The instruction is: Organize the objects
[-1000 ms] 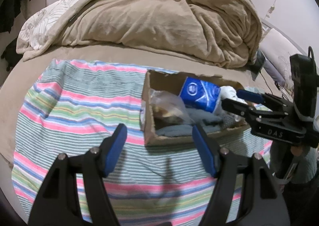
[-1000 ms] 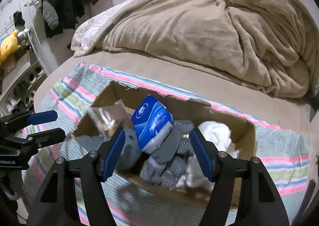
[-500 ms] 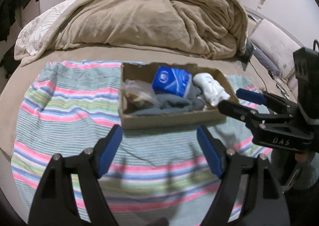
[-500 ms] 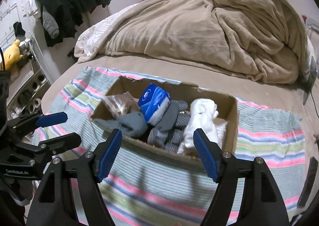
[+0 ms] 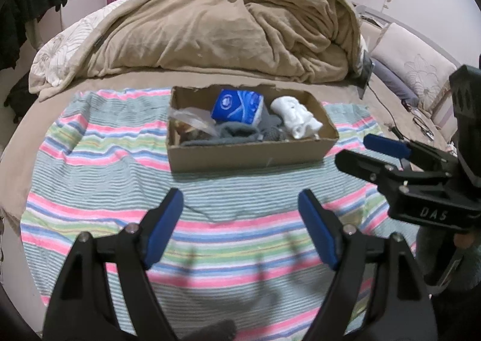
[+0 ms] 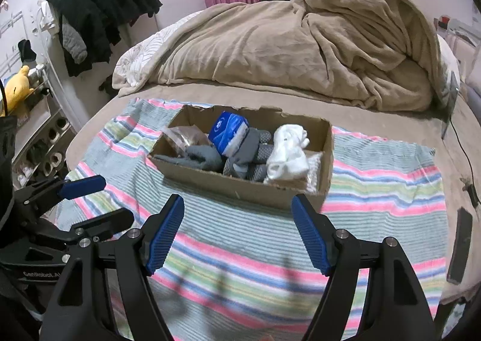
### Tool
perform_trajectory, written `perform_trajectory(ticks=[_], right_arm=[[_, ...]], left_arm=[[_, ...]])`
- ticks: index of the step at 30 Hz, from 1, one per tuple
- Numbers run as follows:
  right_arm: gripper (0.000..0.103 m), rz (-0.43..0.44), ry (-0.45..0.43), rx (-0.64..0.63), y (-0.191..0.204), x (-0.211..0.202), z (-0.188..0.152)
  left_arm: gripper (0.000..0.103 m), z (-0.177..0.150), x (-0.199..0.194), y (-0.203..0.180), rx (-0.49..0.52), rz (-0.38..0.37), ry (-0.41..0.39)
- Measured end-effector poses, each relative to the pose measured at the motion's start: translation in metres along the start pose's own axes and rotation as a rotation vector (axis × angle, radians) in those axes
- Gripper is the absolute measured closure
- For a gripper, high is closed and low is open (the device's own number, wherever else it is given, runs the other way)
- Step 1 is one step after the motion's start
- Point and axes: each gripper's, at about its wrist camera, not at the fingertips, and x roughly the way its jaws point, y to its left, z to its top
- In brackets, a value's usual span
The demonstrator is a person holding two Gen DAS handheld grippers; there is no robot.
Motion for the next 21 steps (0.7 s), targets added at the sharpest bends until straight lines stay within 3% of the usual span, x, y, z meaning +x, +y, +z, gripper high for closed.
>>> perform_trajectory(ticks=[16, 21], right_arm=[[0.026, -0.028, -0.005, 0.027, -0.009, -0.023, -0.025], [0.026, -0.033, -0.012, 0.029, -0.009, -0.022, -0.024]], left_arm=[[0.001, -0.011, -0.022, -0.006, 0.005, 0.041, -0.051], [0.001, -0.009, -0.021, -0.003, -0.002, 0.049, -0.050]])
